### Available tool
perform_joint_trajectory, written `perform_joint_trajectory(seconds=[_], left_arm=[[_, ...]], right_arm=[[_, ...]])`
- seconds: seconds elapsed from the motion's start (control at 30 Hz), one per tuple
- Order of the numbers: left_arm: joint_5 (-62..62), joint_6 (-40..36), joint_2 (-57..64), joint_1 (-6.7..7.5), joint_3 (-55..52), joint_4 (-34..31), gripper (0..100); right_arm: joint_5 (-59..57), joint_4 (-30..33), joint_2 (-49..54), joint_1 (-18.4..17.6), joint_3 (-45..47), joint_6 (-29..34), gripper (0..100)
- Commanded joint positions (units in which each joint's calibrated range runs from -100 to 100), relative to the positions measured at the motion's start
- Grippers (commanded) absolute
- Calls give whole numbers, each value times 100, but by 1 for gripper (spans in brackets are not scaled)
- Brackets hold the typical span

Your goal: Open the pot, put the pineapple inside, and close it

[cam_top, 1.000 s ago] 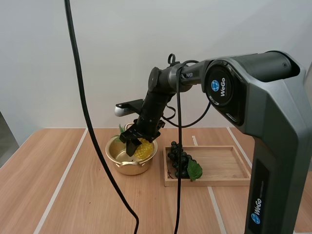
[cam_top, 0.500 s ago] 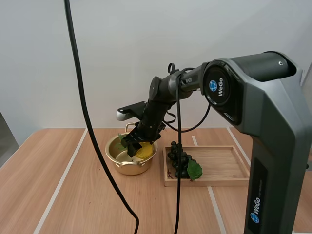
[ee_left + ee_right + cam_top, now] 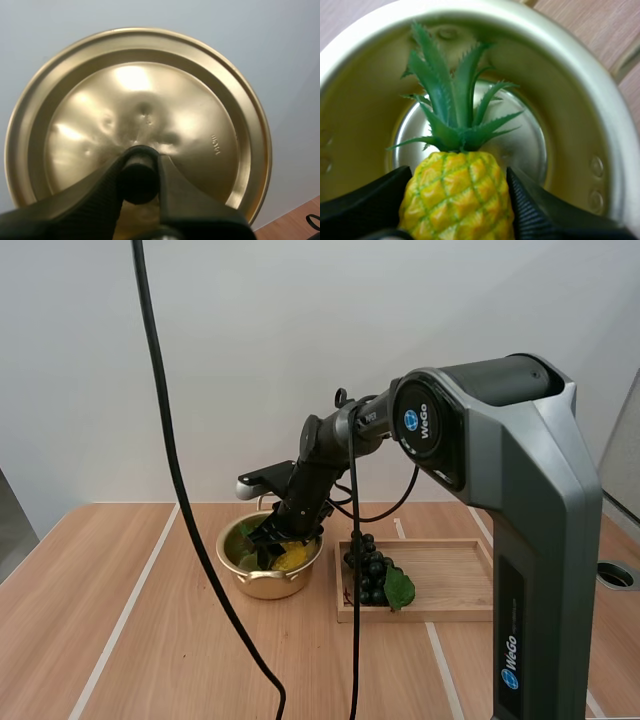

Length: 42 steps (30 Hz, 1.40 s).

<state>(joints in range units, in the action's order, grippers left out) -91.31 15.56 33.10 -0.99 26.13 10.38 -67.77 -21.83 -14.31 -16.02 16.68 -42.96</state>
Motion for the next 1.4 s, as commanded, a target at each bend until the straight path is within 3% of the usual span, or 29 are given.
perform_joint_trajectory(seconds=[0.0,0.1,0.23,0.3,0.4,0.43,0.93,1.37], left_arm=[[61,-19,14,-9,48,-8,0],[61,-19,14,-9,48,-8,0],[61,-19,2,-9,48,-8,0],[29,-19,-27,-9,48,-8,0],[-67,-19,-71,-9,48,-8,0],[-76,-19,-69,-9,48,-8,0],[-2,-19,-69,-9,48,-8,0],[-2,-19,-69,-9,48,-8,0]], right_arm=[[82,116,-44,23,20,-52,0],[110,257,-44,23,20,-30,0],[106,339,-44,23,20,-29,23],[106,353,-44,23,20,-29,43],[106,366,-44,23,20,-29,89],[106,366,-44,23,20,-29,100],[180,366,-23,23,-168,-34,100],[-1091,281,729,-5,-1276,12,100]])
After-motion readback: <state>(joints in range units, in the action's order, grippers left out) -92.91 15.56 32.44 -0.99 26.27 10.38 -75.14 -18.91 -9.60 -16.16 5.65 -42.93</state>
